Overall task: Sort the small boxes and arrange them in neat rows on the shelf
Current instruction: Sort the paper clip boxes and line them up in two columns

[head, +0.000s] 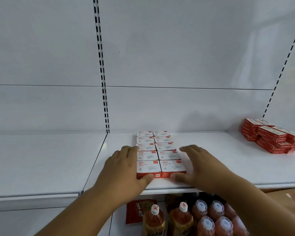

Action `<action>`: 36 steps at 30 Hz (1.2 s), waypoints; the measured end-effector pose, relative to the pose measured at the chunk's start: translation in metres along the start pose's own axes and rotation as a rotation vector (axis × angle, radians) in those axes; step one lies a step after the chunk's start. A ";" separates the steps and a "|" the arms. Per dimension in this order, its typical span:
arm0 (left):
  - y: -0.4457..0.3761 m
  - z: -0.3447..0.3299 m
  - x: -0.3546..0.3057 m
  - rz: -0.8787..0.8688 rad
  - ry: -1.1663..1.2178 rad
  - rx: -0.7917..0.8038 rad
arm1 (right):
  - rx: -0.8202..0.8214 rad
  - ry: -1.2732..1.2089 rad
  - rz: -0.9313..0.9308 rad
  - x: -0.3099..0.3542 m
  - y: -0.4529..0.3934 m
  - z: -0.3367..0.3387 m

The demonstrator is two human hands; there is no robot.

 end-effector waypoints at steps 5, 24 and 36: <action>-0.011 0.001 -0.012 -0.183 -0.045 0.063 | -0.019 0.060 0.209 0.017 -0.008 0.000; -0.040 0.005 0.008 -0.114 0.239 0.072 | -0.056 -0.049 0.194 0.015 -0.026 0.008; -0.067 -0.011 0.021 -0.109 0.173 0.138 | 0.084 -0.069 0.163 0.011 -0.052 -0.007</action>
Point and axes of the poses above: each hand's wrist, its own y-axis away from the middle knuckle, its own z-axis out of the back of the hand, x = y × z, the point moved 5 cm from there along -y, towards the middle knuckle, and after that the axes turned 9 degrees about x, right-handed, at the moved point
